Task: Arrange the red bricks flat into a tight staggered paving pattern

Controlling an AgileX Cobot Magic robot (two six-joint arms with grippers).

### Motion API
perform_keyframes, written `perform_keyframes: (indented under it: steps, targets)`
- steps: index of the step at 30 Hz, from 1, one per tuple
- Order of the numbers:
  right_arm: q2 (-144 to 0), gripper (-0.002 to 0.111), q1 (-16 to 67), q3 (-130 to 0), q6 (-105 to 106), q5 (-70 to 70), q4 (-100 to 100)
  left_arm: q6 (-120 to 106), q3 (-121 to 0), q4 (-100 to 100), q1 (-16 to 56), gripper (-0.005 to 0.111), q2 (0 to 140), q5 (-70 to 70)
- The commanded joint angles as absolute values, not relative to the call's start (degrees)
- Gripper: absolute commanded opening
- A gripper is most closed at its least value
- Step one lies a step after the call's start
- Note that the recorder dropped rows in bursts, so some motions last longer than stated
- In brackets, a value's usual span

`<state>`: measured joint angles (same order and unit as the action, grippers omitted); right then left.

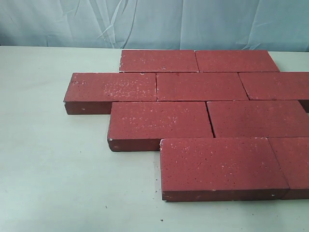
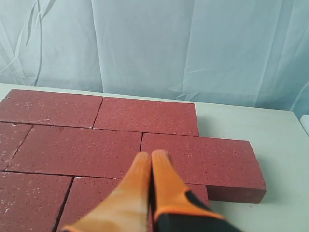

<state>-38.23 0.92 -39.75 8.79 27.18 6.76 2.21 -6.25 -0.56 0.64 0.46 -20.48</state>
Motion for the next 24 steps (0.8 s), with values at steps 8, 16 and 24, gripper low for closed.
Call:
perform_keyframes:
  steps: [8,16,24]
  targets:
    - [-37.9,-0.001,0.6,-39.5,8.8,26.1,6.9,2.1,-0.5,-1.5,0.4,0.0,0.0,-17.9]
    - [-37.9,-0.001,0.6,-39.5,8.8,26.1,6.9,2.1,0.0,-1.7,-0.4,0.0,0.0,-16.2]
    - [-37.9,-0.001,0.6,-39.5,8.8,26.4,7.1,2.1,0.0,-1.4,-0.4,0.0,0.0,-16.2]
